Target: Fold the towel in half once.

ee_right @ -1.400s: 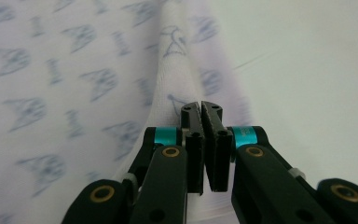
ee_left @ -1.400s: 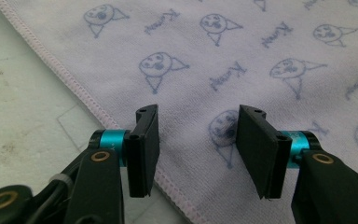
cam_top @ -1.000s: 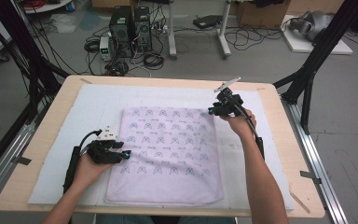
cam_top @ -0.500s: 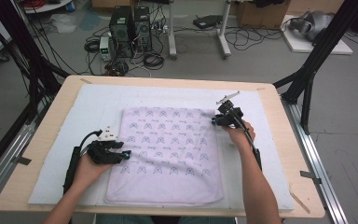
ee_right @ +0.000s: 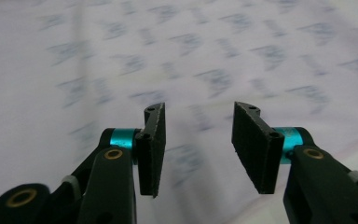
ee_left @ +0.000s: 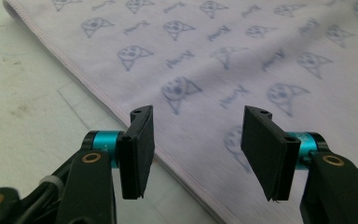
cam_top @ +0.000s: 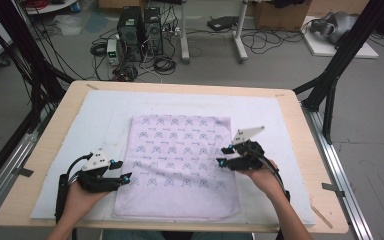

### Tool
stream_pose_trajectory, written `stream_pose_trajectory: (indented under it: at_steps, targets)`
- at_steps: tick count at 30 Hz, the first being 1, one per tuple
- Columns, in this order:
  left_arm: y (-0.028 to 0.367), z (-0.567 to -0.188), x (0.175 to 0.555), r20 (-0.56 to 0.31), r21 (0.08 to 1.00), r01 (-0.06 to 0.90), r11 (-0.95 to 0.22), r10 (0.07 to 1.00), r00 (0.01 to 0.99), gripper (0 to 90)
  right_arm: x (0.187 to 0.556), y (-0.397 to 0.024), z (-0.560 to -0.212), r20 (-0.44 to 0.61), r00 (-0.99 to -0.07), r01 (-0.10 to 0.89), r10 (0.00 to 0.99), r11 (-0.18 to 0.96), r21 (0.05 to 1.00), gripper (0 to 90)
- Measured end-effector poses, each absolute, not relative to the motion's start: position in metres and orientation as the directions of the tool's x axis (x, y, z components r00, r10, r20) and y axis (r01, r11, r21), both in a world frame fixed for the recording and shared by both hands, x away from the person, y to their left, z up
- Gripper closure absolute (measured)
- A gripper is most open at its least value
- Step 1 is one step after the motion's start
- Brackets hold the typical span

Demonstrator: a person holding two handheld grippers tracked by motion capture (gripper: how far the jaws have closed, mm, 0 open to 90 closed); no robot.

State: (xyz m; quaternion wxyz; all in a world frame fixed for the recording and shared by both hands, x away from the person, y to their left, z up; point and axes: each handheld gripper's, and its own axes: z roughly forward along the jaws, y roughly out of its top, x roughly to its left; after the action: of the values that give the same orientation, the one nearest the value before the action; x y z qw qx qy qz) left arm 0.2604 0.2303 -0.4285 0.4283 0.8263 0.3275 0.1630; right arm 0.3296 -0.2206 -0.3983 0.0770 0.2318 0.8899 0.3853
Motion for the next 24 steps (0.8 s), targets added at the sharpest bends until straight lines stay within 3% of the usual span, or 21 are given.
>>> stream_pose_trajectory:
  at_steps: [6,10,13,17,24]
  targets:
    - [0.226,-0.429,0.228,-0.013,0.812,0.352,-0.465,0.589,0.808,53.2,0.272,-0.222,-0.417,0.094,-0.943,0.283,0.319,0.623,0.729,57.5]
    - [0.218,-0.437,0.215,-0.011,0.783,0.326,-0.530,0.513,0.858,57.7,0.249,-0.226,-0.430,0.068,-0.957,0.246,0.282,0.666,0.704,61.1]
    - [0.217,-0.445,0.214,-0.015,0.769,0.327,-0.550,0.495,0.869,62.9,0.241,-0.228,-0.439,0.051,-0.962,0.226,0.267,0.684,0.693,69.3]
    - [0.223,-0.445,0.216,-0.051,0.767,0.347,-0.540,0.487,0.872,81.8,0.239,-0.232,-0.442,0.091,-0.958,0.254,0.273,0.656,0.711,85.1]
    - [0.227,-0.444,0.215,-0.056,0.768,0.345,-0.540,0.480,0.876,84.3,0.235,-0.235,-0.442,0.109,-0.960,0.256,0.256,0.654,0.712,86.6]
